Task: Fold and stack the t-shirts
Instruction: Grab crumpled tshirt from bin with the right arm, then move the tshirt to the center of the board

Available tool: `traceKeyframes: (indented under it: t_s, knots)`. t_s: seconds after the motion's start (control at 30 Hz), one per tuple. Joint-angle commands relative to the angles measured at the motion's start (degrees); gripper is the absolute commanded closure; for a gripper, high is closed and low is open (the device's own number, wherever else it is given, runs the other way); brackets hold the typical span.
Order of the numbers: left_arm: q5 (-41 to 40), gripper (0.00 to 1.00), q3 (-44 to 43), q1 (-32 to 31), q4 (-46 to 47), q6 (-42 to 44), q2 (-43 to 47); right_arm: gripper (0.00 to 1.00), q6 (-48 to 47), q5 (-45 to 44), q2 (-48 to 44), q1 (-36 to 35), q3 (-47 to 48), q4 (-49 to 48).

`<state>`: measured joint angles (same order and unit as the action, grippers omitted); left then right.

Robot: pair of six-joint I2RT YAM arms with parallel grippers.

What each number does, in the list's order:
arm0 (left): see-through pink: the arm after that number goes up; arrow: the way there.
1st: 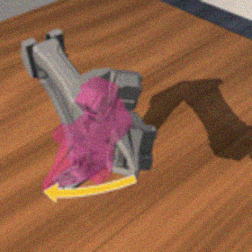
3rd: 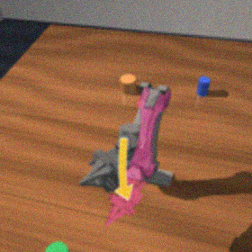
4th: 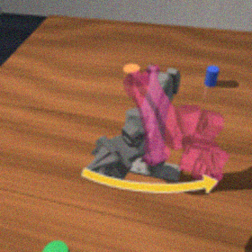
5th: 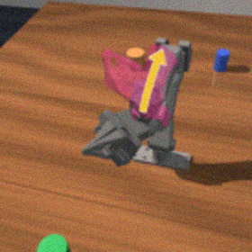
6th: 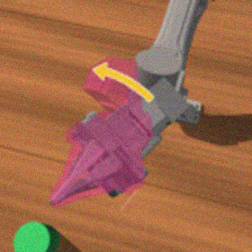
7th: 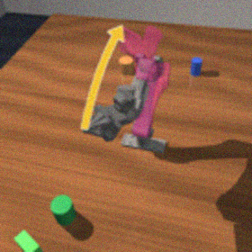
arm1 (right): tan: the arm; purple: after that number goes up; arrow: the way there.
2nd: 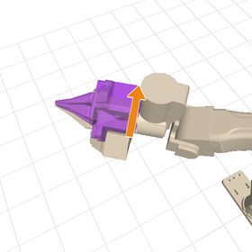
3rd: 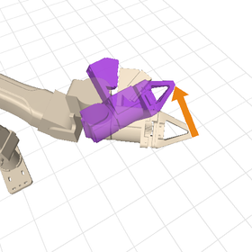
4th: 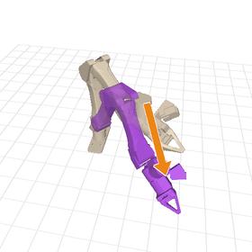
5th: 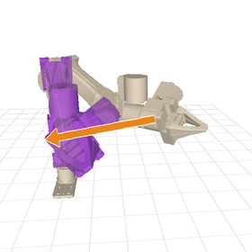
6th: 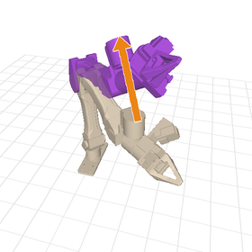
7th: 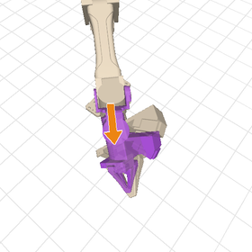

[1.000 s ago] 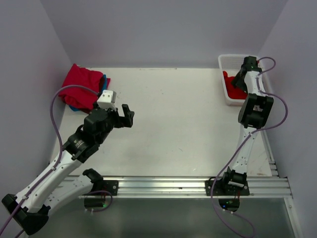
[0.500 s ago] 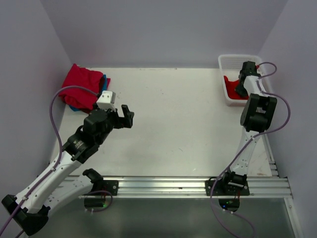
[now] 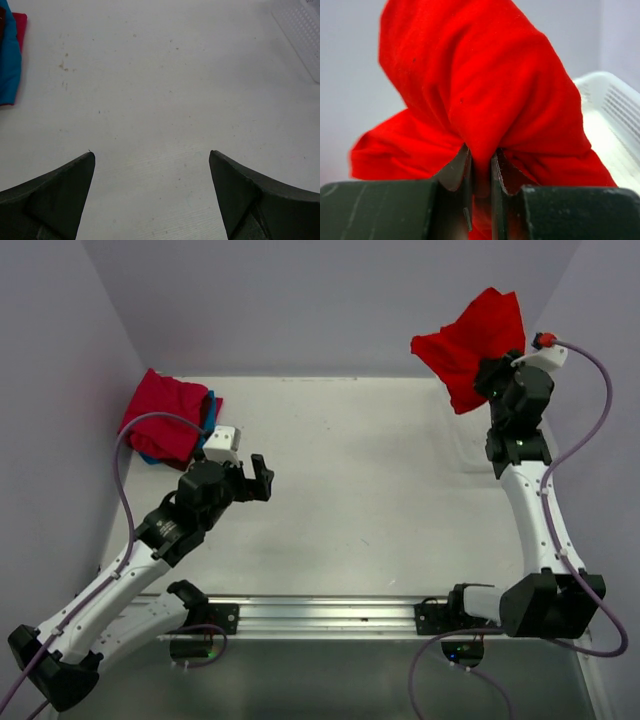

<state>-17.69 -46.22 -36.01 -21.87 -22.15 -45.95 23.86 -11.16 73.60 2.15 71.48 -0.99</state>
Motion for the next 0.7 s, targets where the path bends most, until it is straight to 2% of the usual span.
traceKeyframes:
  t_s: [0.0, 0.03, 0.13, 0.23, 0.27, 0.3, 0.37, 0.47, 0.67]
  knots:
    - [-0.8, 0.0, -0.2, 0.3, 2.3, -0.9, 1.2, 1.0, 0.3, 14.9, -1.6, 0.0, -2.9, -5.0]
    - [-1.4, 0.0, -0.2, 0.3, 2.3, -0.8, 1.5, 1.0, 0.7, 21.7, -2.0, 0.0, -2.7, -3.9]
    - [-3.4, 0.0, -0.6, 0.4, 1.3, -0.6, 2.6, 1.0, 2.2, 28.8, -3.4, -1.7, -3.9, -0.9]
    - [-6.0, 0.0, -1.7, 0.3, 0.2, -1.0, 4.3, 1.0, 6.3, 39.3, -3.6, -5.5, -6.5, -0.9]
    - [-6.7, 0.0, -1.8, 0.4, -0.1, -1.1, 4.8, 1.0, 6.7, 45.8, -2.7, -6.6, -6.5, 0.8]
    - [-8.0, 0.0, -2.1, 0.3, -0.3, -1.2, 5.9, 1.0, 6.4, 48.2, -0.7, -8.0, -5.7, 3.3]
    - [-9.7, 0.0, -2.3, 0.4, -0.4, -1.8, 6.8, 1.0, 3.3, 50.1, 1.5, -13.4, -5.0, 9.9]
    - [-10.8, 0.0, -2.6, 0.3, -0.6, -1.9, 8.8, 1.0, -0.7, 51.1, 4.3, -20.1, -5.6, 13.5]
    - [-11.4, 0.0, -3.4, 0.3, -2.9, -2.6, 10.3, 1.0, -4.6, 53.2, 14.1, -27.9, -3.9, 20.6]
